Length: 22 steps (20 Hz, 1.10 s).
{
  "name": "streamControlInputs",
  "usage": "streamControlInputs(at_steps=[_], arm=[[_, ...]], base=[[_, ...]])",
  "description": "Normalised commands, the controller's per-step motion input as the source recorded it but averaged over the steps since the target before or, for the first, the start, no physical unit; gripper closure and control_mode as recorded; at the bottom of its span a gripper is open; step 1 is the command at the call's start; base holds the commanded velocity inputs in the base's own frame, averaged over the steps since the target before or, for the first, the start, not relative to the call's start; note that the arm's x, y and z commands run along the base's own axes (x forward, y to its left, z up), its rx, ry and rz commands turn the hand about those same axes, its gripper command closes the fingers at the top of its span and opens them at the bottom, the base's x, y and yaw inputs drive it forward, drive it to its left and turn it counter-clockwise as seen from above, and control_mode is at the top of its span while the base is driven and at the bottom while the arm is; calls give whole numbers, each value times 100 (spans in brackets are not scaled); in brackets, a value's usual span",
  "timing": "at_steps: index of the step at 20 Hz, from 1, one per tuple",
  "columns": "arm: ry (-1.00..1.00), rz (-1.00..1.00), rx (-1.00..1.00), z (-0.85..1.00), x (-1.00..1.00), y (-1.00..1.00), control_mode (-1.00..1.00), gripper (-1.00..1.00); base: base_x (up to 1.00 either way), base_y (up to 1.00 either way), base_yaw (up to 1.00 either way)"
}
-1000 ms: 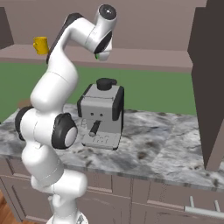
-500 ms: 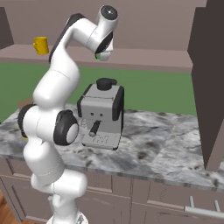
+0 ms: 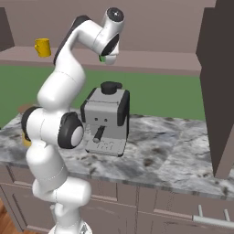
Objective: There is a tray on the dining counter. Grab the cup, mug, and pitcher and place them on the tray. The pitcher may be placed next to the tray if it cannot fit the tray.
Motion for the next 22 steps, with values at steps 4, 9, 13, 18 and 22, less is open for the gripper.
streamControlInputs(at_steps=[4, 9, 13, 18, 22], arm=[[0, 0, 0, 0, 18, 0, -100, -100], [0, 0, 0, 0, 17, 0, -100, -100], [0, 0, 0, 0, 16, 0, -100, -100], [0, 1, 0, 0, 13, 0, -100, -100], [3, 1, 0, -4, 6, 0, -100, 100]], base=[[0, 0, 0], [0, 0, 0], [0, 0, 0], [0, 0, 0], [0, 0, 0]])
